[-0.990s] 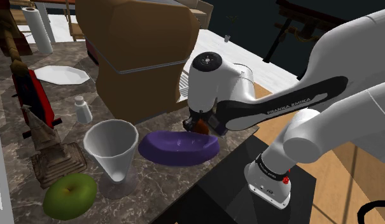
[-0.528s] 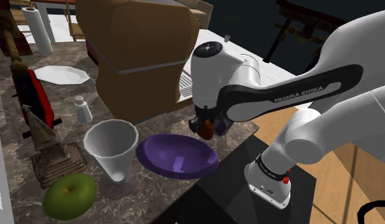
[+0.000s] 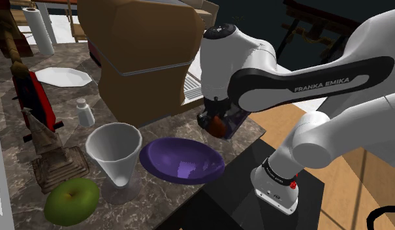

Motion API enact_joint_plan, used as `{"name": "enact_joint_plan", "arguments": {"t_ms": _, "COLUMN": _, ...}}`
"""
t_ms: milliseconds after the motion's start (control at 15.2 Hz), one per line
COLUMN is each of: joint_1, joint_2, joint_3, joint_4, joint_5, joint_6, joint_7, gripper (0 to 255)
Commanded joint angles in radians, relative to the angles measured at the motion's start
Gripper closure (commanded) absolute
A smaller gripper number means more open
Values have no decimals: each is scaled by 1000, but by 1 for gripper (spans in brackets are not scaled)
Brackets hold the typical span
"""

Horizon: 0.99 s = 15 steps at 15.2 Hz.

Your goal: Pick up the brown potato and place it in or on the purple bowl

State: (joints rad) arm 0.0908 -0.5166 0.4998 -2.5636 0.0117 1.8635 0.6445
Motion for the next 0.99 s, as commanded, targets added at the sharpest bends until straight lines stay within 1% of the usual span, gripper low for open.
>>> {"name": "enact_joint_plan", "arguments": {"t_ms": 0, "joint_1": 0, "joint_2": -9, "joint_3": -6, "joint_4": 19, "joint_5": -1, "joint_6": -27, "joint_7": -7, "gripper": 255}}
{"name": "enact_joint_plan", "arguments": {"t_ms": 924, "joint_1": -2, "joint_2": -60, "joint_3": -45, "joint_4": 170, "joint_5": -10, "joint_6": -223, "joint_7": -51, "gripper": 255}}
